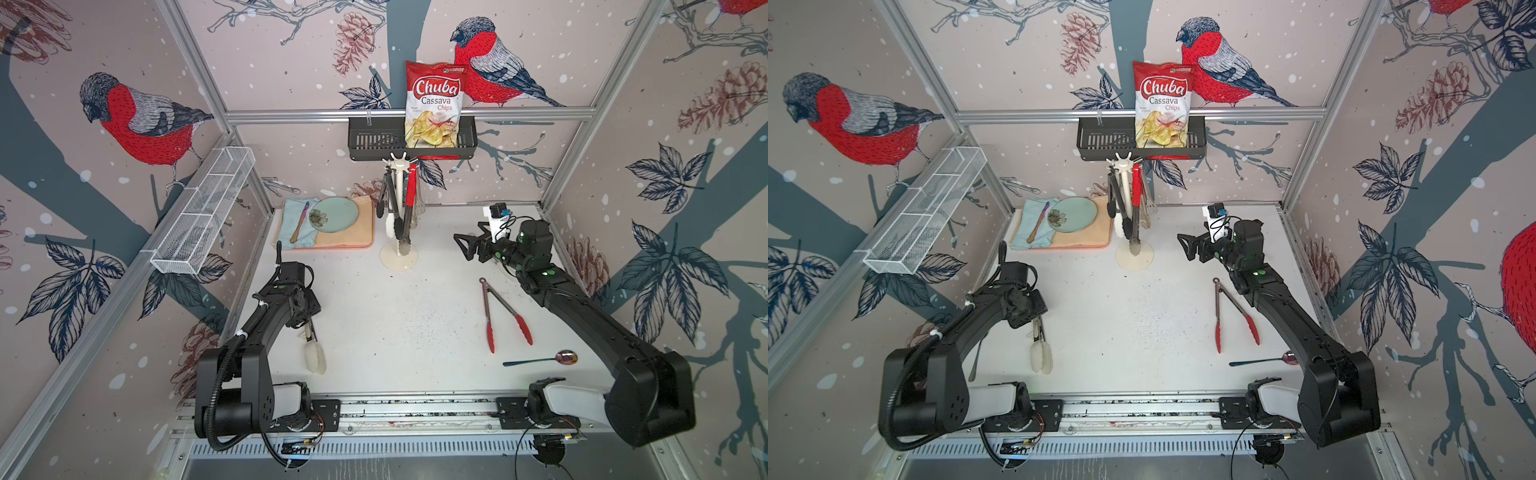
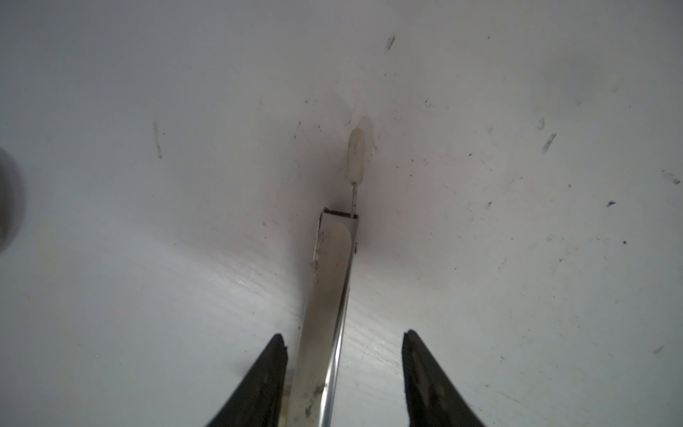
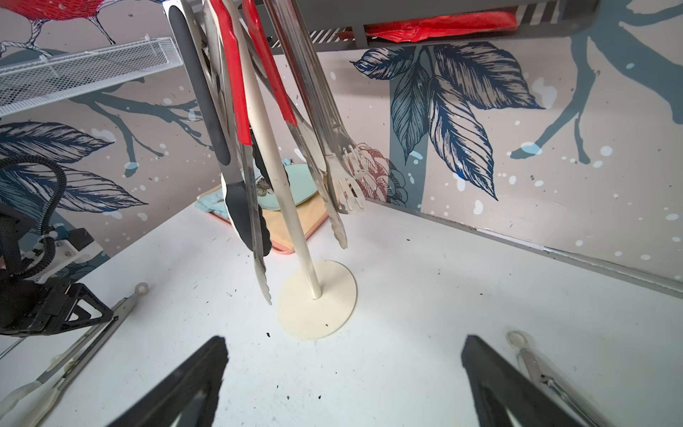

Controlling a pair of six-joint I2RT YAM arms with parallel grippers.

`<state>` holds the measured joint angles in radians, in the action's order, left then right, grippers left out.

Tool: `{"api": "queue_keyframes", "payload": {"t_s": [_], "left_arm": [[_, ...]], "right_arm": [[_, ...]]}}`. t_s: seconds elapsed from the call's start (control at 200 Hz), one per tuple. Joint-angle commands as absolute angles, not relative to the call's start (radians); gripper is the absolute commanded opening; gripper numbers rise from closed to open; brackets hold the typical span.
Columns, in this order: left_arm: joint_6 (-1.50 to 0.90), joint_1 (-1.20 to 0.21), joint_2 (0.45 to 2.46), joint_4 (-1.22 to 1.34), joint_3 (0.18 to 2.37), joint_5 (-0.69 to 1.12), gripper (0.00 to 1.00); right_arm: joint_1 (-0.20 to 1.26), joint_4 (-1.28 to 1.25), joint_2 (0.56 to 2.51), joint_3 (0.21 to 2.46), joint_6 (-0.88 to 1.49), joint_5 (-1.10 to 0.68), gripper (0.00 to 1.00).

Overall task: Hang food tongs on kitchen utensil racks
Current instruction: Pick up the food tongs from the center of the board.

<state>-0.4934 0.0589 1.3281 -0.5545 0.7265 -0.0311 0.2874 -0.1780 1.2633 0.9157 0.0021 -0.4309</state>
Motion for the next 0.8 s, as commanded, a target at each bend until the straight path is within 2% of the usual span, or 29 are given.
{"api": "queue_keyframes", "payload": {"t_s": [0.0, 0.175, 0.62, 0.795], "left_arm": [[-0.500, 0.062, 1.352, -0.546, 0.725, -0.064, 0.46], [-0.500, 0.062, 1.396, -0.541, 0.726, -0.082, 0.38], [-0.451, 0.061, 1.415, -0.504, 0.733, -0.004, 0.01], [-0.423, 0.063, 1.330, -0.470, 0.730, 0.016, 0.00]], "right_arm": [[0.286, -0.188, 1.259, 0.917, -0.012, -0.443, 1.00], [0.284, -0.185, 1.258, 0.916, -0.023, -0.455, 1.00], [0.276, -0.187, 1.259, 0.908, -0.049, -0.462, 1.00], [0.275, -0.189, 1.258, 0.913, -0.049, -0.460, 1.00]]}}
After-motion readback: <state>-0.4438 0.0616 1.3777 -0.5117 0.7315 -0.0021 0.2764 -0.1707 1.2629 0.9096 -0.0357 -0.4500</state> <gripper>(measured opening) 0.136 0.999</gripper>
